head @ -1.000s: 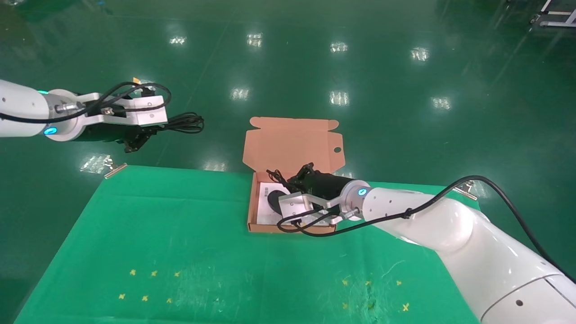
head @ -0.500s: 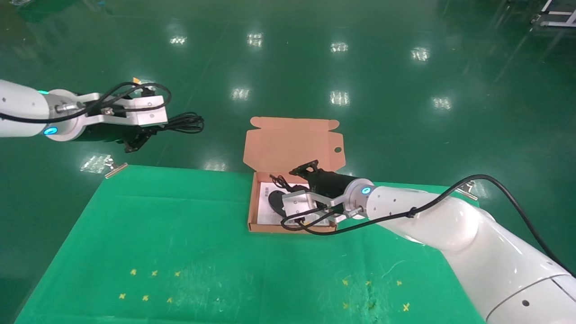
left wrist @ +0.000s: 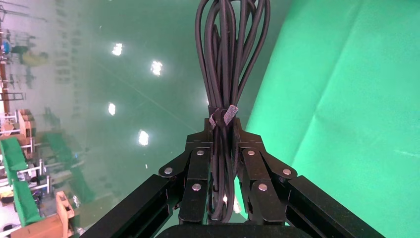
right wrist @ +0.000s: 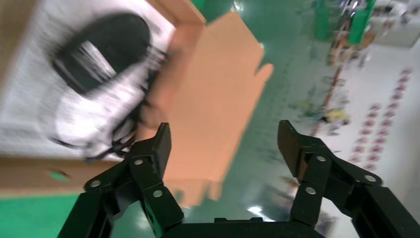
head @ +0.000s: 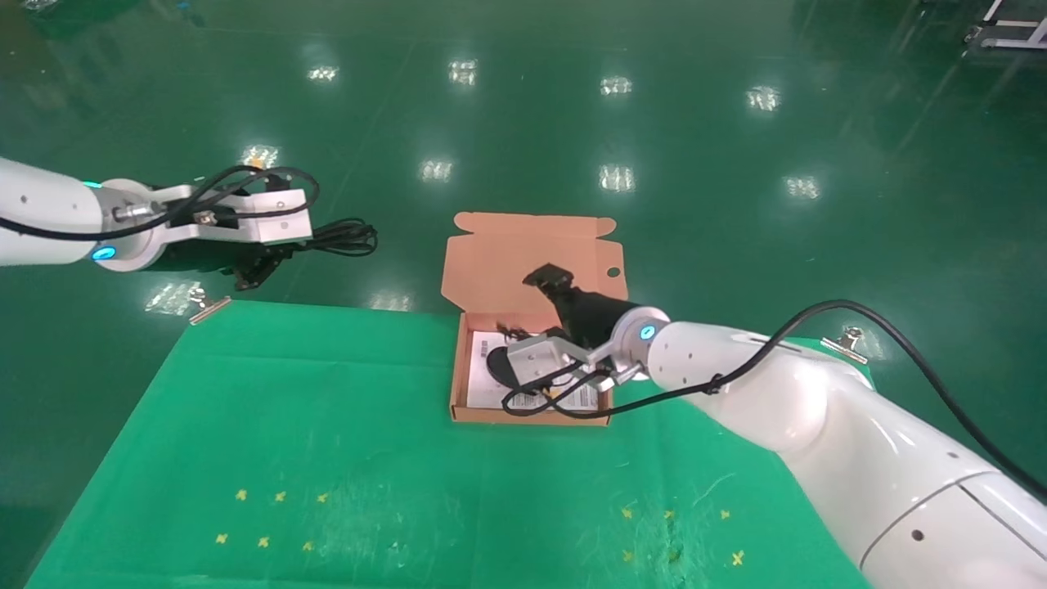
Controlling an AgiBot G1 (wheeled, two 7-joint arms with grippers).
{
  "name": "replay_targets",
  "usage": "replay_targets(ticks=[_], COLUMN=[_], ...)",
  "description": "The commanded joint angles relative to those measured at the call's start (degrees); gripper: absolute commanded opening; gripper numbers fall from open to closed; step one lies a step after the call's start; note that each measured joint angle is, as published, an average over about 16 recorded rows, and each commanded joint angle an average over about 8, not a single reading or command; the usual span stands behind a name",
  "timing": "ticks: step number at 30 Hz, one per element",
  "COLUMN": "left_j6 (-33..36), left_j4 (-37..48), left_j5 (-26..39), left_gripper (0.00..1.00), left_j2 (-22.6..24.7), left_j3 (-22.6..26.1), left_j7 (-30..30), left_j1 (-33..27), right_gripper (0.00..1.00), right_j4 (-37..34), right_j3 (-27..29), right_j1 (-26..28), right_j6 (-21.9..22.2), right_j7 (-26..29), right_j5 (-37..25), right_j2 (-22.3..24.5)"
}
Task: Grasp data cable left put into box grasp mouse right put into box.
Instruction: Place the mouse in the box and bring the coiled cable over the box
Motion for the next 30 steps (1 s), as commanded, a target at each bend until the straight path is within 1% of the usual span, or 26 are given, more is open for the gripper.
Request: replay_targets(ticks=[1, 6, 11, 15, 18, 22, 30], left_j6=[0.2, 0.3, -0.1, -1.9, -4.3, -8.3, -16.6], left_j4=[-0.2, -0.4, -0.6, -0.6, -0.1, 2.2, 12.4], left_j5=[0.0, 0.1, -0.8, -3.0, -4.8, -6.7, -10.9], left_gripper=[0.00, 0.00, 0.00, 0.00, 0.00, 0.00, 0.00], left_j2=[-0.1, -0.1, 0.6, 2.3, 4.6, 8.8, 17.7], left_j3=[0.0, 0.1, 0.1, -0.1, -0.1, 0.1, 0.7], left_j7=[-0.1, -0.4, -0.1, 1.4, 3.2, 6.5, 16.3], left_j1=[0.1, 0.4, 1.2, 3.0, 4.8, 7.0, 9.4], right_gripper=[1.00, 1.00, 1.00, 1.00, 1.00, 1.00, 1.00], right_j4=[0.2, 1.0, -0.3, -1.6, -2.1, -1.1, 4.9], right_j3=[-2.5, -6.5, -8.0, -8.0, -7.6, -7.0, -5.8], right_j1=[0.7, 1.4, 2.1, 2.9, 3.6, 4.3, 5.4], right_j6=[1.0, 2.5, 4.8, 6.4, 7.1, 7.3, 6.2], right_j7=[-0.2, 1.9, 4.6, 5.8, 6.3, 7.0, 10.2], right_j5=[-1.1, -0.3, 1.7, 2.7, 3.0, 3.0, 1.3], right_j2=[-0.1, 0.0, 0.5, 1.7, 3.4, 6.9, 15.6])
